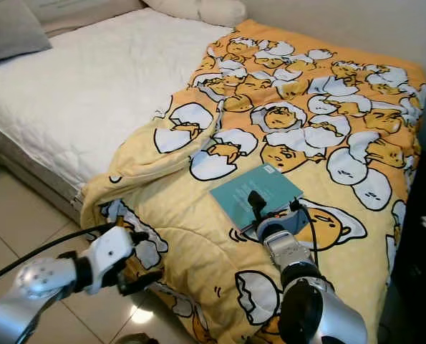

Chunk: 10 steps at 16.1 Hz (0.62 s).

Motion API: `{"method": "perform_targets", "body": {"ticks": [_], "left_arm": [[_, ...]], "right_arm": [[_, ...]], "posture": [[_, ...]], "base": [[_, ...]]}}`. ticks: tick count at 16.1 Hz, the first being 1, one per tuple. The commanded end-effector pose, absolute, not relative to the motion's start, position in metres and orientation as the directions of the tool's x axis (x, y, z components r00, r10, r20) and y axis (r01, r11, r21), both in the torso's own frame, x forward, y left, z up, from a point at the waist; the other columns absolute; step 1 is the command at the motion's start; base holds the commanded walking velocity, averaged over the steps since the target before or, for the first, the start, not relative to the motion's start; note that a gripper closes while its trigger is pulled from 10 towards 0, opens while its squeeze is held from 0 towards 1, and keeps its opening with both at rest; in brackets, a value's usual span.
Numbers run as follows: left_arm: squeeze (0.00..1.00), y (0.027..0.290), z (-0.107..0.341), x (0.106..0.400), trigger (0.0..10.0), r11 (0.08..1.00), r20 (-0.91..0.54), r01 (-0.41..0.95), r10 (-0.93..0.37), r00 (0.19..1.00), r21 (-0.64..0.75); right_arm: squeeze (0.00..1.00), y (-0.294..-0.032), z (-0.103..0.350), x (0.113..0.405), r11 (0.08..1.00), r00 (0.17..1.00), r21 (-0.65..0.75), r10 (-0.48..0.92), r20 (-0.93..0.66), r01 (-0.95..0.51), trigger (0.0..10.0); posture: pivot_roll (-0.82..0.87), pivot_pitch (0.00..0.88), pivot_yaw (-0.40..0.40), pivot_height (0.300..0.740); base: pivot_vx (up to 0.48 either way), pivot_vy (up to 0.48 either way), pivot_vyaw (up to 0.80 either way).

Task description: Clean up the room

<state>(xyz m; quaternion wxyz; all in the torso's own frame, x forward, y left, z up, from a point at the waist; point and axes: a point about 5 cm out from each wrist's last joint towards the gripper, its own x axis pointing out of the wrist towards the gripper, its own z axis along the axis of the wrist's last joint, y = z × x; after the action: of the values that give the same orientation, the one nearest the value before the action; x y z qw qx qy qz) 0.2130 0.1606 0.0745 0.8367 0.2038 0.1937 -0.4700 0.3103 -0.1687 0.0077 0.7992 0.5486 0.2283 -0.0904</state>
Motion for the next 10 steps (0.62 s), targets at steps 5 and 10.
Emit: {"method": "perform_targets", "body": {"ticks": [5,10], "left_arm": [[0.43,0.180,0.088,0.193,10.0,0.467,-0.553,0.865,-0.678,0.483,0.183],[0.43,0.178,0.104,0.201,10.0,0.560,-0.462,0.799,-0.662,0.590,0.217]], "right_arm": [[0.00,-0.153,-0.007,0.297,0.331,0.866,0.837,0.102,-0.490,0.435,10.0],[0.00,-0.148,0.007,0.311,0.296,0.902,0.878,0.100,-0.420,0.376,10.0]], "posture": [[0.29,0.000,0.072,0.740],[0.32,0.023,0.062,0.740]], "base": [[0.000,0.000,0.00],[0.000,0.000,0.00]]}}
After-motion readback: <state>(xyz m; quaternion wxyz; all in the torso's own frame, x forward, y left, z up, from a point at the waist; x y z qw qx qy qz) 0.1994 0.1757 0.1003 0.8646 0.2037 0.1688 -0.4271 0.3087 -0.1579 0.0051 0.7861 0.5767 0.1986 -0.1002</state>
